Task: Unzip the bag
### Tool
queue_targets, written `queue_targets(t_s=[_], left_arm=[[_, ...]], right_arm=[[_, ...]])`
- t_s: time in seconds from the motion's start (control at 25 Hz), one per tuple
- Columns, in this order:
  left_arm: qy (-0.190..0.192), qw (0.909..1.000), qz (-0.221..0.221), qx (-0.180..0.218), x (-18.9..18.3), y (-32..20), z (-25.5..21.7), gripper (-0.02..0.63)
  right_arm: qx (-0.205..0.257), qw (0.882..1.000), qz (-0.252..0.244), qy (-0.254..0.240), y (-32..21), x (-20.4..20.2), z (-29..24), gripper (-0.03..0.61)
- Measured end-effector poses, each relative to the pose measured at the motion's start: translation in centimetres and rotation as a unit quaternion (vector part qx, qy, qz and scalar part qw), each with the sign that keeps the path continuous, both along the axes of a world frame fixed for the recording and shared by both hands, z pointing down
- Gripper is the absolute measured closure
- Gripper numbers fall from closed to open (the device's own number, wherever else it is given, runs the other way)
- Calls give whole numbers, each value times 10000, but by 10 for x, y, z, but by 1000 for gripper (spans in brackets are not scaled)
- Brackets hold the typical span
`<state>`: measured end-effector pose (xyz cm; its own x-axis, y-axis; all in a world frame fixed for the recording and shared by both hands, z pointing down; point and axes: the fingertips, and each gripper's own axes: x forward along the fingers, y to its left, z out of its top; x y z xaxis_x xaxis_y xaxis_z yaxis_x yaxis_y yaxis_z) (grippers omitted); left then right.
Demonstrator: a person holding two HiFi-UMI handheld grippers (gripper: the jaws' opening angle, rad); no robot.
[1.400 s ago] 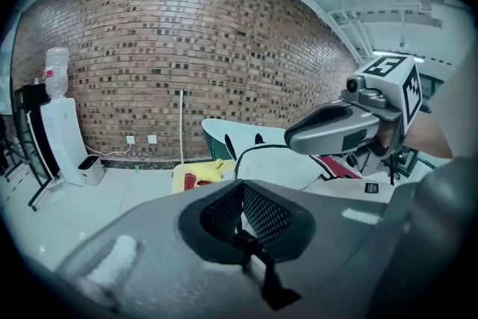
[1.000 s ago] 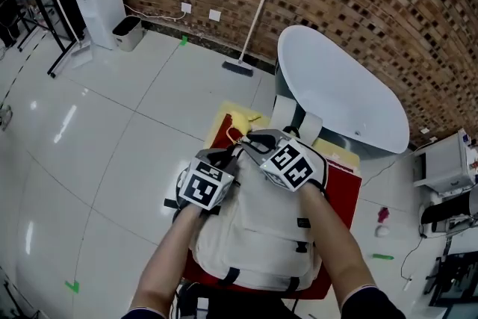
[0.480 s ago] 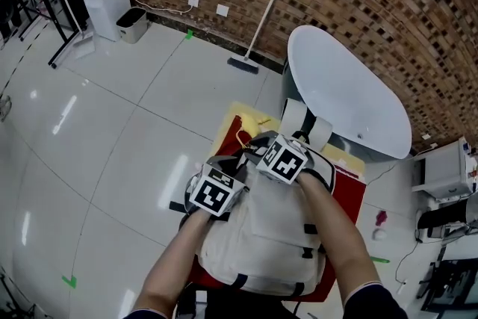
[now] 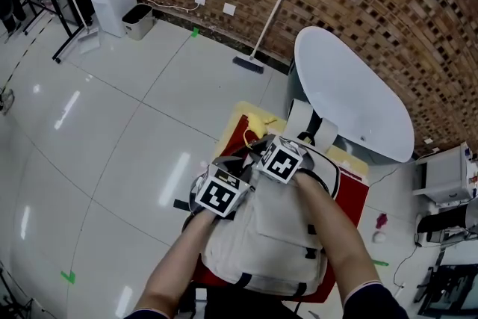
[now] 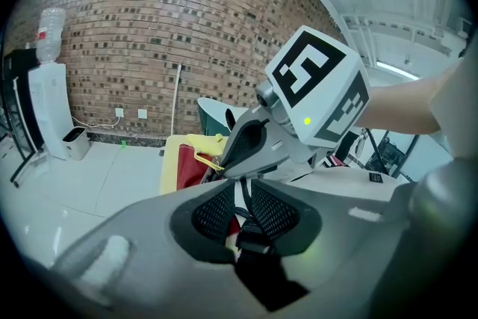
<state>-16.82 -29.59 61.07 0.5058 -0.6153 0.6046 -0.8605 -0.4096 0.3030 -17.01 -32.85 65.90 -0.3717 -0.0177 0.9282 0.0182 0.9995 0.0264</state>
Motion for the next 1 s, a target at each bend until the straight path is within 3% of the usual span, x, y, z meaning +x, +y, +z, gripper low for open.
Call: queue_targets(t_s=[0.2,0.44,0.56,0.8,0.88,1.0], left_arm=[[-24,10000,49,-16,1,-1,2,541],[-265,9994,186,86,-2,-15,-19,540],[-410,9978,482,184,11,-30,-24,514],[-802,9925,920,-6,36,-44,-5,500],[-832,9928,865,7,35,-45,-3,551],[-884,9927,826,35,37,-44,-4,568]], right_arm=[[-68,9932,799,-846,-27,3,-35,552],[-359,9745,1538,-1593,-42,12,-60,551],[-594,9622,1812,-1945,-42,14,-66,551],[-803,9485,1987,-2333,-39,16,-81,554],[-779,9455,2074,-2387,-41,19,-82,552],[-776,9352,2367,-2516,-51,31,-82,554]])
